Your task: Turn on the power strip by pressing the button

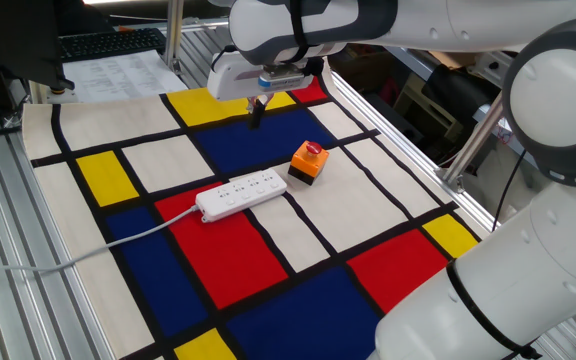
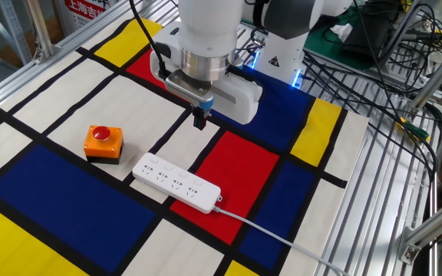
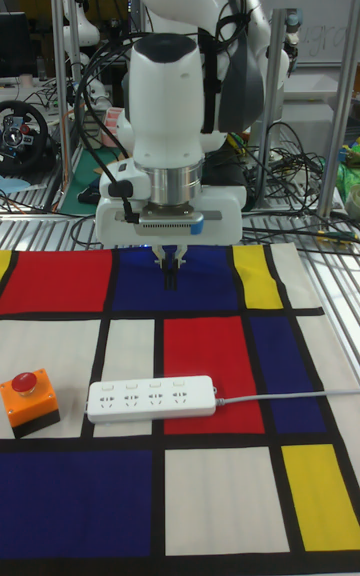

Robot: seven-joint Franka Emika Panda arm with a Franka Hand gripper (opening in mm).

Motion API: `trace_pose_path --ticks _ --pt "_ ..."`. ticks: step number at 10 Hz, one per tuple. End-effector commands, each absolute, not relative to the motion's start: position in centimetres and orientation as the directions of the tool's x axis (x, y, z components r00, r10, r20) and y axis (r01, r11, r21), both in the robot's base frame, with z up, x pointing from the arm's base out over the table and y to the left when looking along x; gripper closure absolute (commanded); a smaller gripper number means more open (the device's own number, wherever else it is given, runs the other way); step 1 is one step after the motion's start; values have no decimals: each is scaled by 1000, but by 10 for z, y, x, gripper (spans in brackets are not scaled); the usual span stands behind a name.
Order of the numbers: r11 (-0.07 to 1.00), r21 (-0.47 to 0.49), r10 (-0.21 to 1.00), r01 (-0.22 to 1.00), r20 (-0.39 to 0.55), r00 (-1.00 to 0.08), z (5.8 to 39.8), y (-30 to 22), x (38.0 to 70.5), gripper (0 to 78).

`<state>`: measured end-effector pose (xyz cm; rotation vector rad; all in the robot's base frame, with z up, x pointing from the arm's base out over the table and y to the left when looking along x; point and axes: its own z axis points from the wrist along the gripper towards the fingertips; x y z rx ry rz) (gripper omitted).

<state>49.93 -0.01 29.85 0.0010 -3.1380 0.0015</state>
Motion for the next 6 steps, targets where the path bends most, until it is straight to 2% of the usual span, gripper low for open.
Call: trace_pose_path --ticks 1,6 --pt "989 -27 148 148 19 -989 299 0 499 776" --pt "988 -30 150 149 38 -988 299 0 500 776"
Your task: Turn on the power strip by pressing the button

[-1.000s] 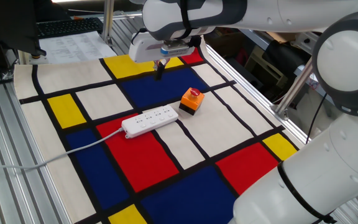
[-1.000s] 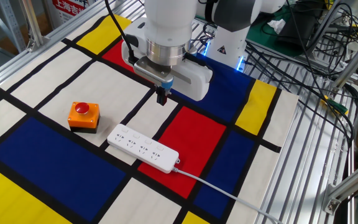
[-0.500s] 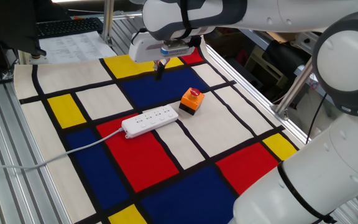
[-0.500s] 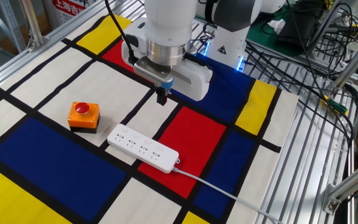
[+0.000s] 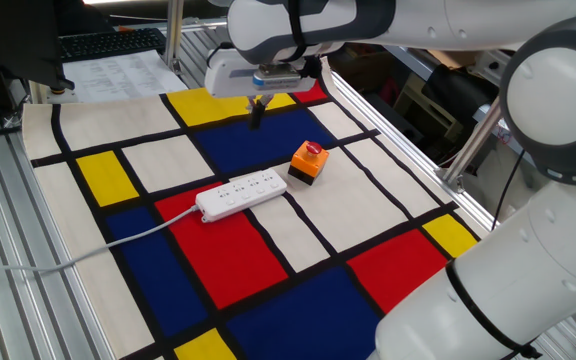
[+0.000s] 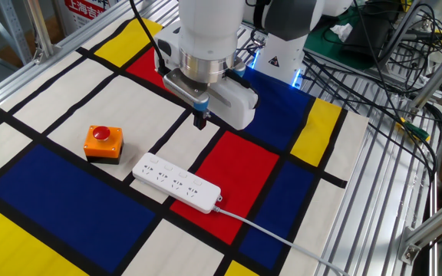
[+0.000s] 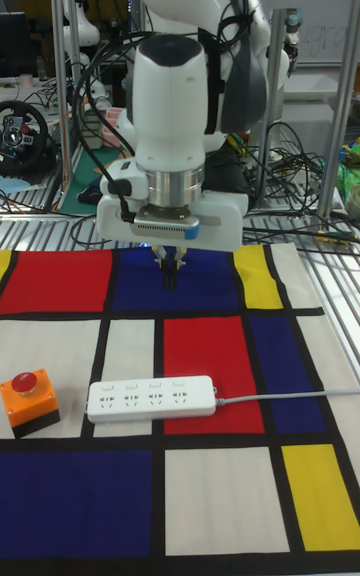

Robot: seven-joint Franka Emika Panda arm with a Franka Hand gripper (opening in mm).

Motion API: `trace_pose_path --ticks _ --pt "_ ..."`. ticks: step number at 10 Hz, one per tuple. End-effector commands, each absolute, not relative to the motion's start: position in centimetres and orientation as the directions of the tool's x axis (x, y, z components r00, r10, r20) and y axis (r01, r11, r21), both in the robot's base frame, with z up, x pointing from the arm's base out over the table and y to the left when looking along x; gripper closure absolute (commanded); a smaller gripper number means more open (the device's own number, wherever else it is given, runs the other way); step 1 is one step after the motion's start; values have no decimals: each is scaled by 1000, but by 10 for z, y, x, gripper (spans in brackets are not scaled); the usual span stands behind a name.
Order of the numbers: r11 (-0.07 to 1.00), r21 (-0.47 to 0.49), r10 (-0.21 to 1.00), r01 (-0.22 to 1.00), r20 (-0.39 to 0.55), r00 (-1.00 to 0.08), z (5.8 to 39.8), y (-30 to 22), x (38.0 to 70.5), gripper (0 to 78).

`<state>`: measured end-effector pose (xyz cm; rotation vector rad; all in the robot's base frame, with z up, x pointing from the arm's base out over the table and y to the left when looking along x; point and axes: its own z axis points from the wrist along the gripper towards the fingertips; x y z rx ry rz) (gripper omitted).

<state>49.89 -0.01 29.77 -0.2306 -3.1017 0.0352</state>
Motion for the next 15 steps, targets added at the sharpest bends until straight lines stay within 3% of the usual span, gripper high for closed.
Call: trace_pose_path --ticks 1,15 --pt "988 -30 150 149 38 -988 299 0 500 776" --pt "989 -21 148 148 37 -988 291 1 500 776"
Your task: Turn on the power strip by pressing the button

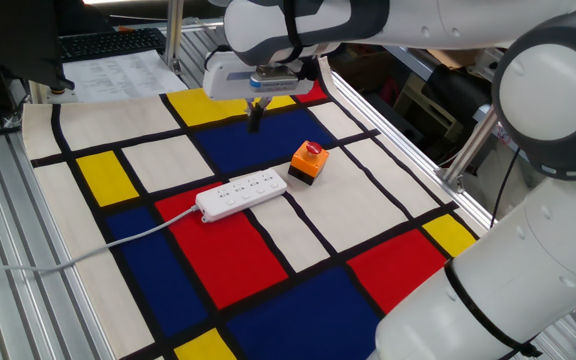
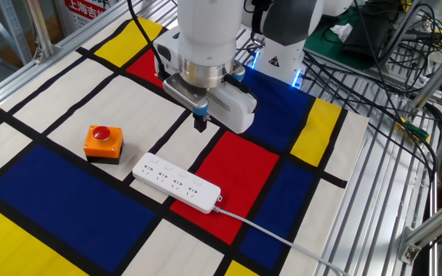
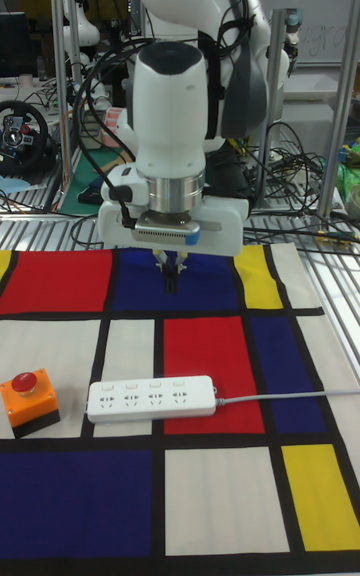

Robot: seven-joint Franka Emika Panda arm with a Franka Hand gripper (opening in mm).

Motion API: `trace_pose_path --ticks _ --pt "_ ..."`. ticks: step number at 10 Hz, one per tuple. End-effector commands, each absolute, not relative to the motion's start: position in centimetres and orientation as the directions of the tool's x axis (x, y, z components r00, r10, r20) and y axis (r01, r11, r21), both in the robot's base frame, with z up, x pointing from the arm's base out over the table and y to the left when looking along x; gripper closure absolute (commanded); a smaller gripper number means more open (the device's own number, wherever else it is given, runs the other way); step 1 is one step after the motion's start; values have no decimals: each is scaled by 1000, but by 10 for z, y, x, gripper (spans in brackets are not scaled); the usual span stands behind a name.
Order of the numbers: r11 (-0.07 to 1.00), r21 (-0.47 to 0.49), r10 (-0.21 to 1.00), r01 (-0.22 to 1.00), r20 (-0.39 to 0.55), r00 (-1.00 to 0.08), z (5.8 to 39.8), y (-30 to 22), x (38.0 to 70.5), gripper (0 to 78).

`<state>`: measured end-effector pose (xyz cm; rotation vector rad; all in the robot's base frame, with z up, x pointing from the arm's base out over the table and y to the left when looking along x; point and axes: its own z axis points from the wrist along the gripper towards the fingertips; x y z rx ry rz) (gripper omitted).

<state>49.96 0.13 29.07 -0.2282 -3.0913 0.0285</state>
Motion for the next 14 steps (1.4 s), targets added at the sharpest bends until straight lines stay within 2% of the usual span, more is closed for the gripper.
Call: trace_pose_path --ticks 1,6,14 --pt "989 -21 148 148 37 -988 291 1 500 776" --pt "990 -20 143 142 36 -989 285 1 501 776" --pt "993 -4 120 120 20 -993 231 -15 501 776"
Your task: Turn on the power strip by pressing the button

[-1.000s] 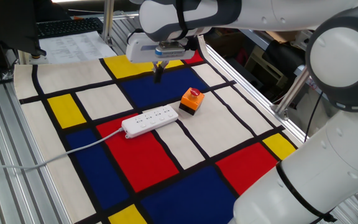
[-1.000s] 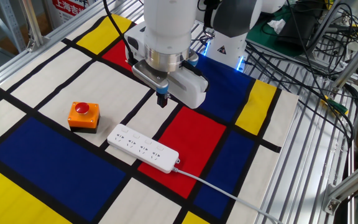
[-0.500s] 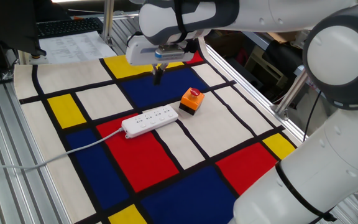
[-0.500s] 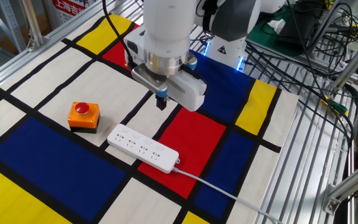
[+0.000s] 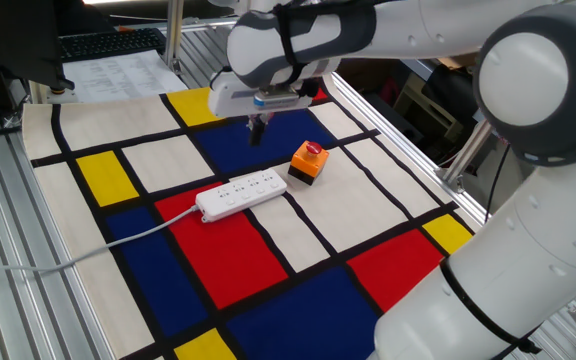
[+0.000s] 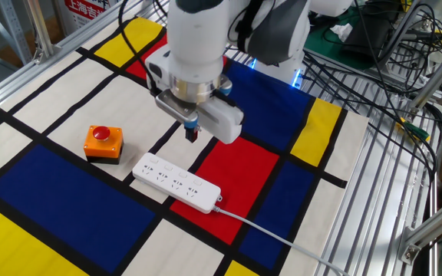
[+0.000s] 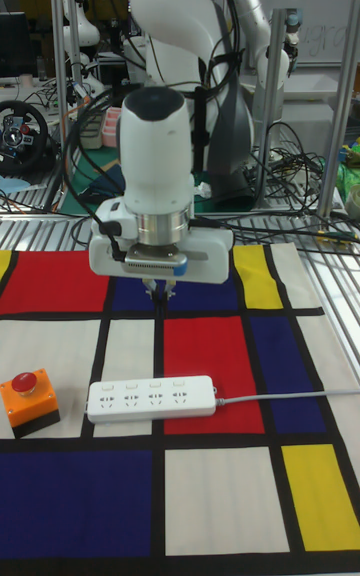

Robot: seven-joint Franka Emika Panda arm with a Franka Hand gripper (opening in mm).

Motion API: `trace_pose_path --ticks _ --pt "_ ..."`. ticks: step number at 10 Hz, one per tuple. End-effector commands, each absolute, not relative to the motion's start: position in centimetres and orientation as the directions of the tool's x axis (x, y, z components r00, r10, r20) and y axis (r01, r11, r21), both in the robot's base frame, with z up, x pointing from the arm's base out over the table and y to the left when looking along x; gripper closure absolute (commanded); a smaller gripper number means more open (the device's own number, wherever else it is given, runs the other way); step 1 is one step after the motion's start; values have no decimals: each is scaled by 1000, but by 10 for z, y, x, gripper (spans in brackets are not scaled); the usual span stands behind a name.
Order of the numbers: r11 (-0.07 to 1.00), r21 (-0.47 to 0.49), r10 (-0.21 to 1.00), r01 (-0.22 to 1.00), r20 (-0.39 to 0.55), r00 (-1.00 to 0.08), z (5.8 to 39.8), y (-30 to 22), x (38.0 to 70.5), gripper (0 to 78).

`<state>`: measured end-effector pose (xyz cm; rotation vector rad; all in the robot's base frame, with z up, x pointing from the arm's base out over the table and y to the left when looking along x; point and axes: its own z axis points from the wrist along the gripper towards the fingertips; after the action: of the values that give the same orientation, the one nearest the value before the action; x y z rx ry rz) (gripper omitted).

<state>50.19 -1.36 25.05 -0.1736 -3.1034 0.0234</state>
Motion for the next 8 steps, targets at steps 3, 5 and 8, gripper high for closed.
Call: trace_pose_path --ticks 3,5,8 --pt "991 -13 131 131 13 -991 224 -12 494 776" --pt "989 -28 144 144 12 -989 218 -9 486 776" --pt "993 -32 119 117 43 -992 217 -8 485 776"
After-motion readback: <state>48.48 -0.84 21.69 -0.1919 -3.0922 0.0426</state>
